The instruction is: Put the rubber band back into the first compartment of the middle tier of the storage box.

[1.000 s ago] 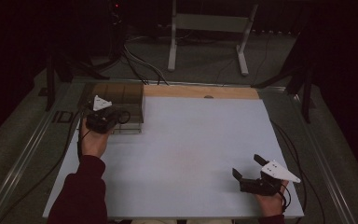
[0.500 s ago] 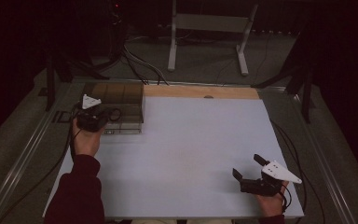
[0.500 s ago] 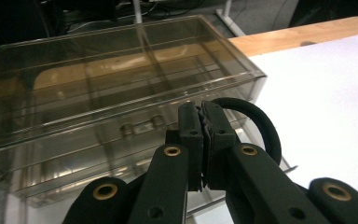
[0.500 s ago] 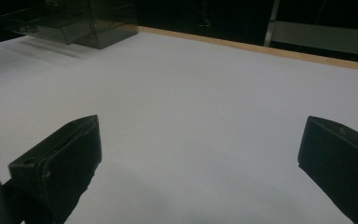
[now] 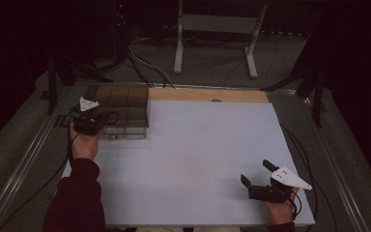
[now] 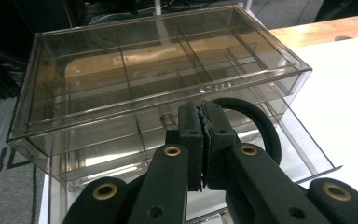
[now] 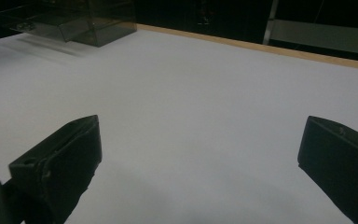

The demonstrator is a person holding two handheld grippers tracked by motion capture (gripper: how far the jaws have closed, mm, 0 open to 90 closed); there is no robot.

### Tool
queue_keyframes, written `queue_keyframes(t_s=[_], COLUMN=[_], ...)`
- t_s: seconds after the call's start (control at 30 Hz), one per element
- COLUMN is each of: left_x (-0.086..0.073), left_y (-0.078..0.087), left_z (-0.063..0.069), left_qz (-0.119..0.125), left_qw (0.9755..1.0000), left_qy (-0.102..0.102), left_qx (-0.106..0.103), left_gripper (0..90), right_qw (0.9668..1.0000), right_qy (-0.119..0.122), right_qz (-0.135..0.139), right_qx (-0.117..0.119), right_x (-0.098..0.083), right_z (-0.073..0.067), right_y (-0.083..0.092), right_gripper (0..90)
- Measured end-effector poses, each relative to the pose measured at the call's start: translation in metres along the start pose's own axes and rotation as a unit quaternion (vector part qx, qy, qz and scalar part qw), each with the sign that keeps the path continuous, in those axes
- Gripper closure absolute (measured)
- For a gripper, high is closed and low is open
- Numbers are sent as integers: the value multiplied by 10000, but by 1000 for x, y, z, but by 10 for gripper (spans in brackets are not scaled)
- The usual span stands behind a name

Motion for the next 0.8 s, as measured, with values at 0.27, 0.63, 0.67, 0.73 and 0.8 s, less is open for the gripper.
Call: queue_keyframes(t_s=[0.27, 0.63, 0.67, 0.73, 0.8], left_x=[-4, -15, -16, -18, -21], left_y=[-2, -1, -1, -1, -1], left_z=[-10, -25, -26, -28, -31], left_qz=[-52, -144, -152, -162, -179], left_qw=[9998, 9987, 9986, 9984, 9981], left_qy=[106, 206, 213, 236, 264], left_qx=[166, 447, 469, 494, 534], left_gripper=[890, 890, 890, 890, 890], right_qw=[10000, 10000, 10000, 10000, 9999], right_qy=[9, 26, 37, 66, 92], right_qz=[-8, -9, -12, -31, -28], right_qx=[-34, -49, -48, -37, -30], right_x=[-1, 0, 0, 0, 0], right_z=[1, 0, 0, -1, -1], right_y=[0, 1, 1, 0, 0], right_gripper=[0, 0, 0, 0, 0])
Point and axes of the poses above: each handheld gripper's, and its own axes: y roughly backward along the jaws, x roughly out of its top, z roughly to its right, the point moved 5 cm from there along -y, roughly forward along the jaws, and after that the axes turned 1 degree about -z, right-handed, at the moved point
